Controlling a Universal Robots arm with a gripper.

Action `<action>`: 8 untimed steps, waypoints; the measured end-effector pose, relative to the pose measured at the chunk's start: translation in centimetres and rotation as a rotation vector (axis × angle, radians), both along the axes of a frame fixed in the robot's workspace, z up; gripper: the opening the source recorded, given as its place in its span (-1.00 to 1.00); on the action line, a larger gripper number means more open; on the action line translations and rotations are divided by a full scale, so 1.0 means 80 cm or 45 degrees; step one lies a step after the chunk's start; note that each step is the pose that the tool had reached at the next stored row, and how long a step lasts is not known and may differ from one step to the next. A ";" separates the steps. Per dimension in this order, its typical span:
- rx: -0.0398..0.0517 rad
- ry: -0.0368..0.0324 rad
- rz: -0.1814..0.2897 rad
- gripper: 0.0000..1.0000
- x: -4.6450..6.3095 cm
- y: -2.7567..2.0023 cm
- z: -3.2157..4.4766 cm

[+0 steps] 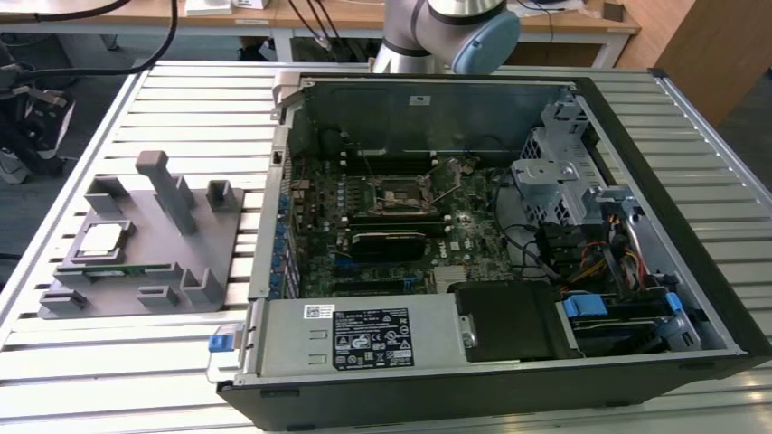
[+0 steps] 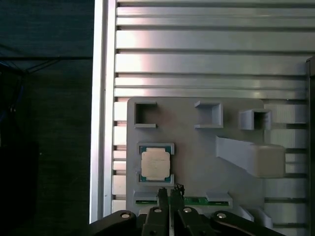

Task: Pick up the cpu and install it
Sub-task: 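Pick up the cpu and move it towards the insertion slot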

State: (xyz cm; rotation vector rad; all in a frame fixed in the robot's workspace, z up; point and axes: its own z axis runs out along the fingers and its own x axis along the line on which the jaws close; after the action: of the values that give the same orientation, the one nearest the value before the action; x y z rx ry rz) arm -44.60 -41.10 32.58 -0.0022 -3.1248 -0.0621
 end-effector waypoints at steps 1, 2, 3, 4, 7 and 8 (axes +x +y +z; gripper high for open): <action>0.000 0.0001 0.000 -0.66 0.000 -0.0008 -0.0011; 0.000 -0.0001 0.000 -0.54 0.000 -0.0016 -0.0025; 0.000 -0.0004 0.000 -0.42 -0.001 -0.0020 -0.0046; 0.000 -0.0003 0.000 -0.30 -0.001 -0.0023 -0.0065; 0.000 -0.0002 0.000 -0.18 -0.001 -0.0030 -0.0133; 0.000 0.0000 0.000 -0.07 -0.001 -0.0030 -0.0155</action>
State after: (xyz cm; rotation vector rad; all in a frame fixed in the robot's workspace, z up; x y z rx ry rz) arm -44.68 -41.34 31.35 -0.0024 -3.1248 -0.0622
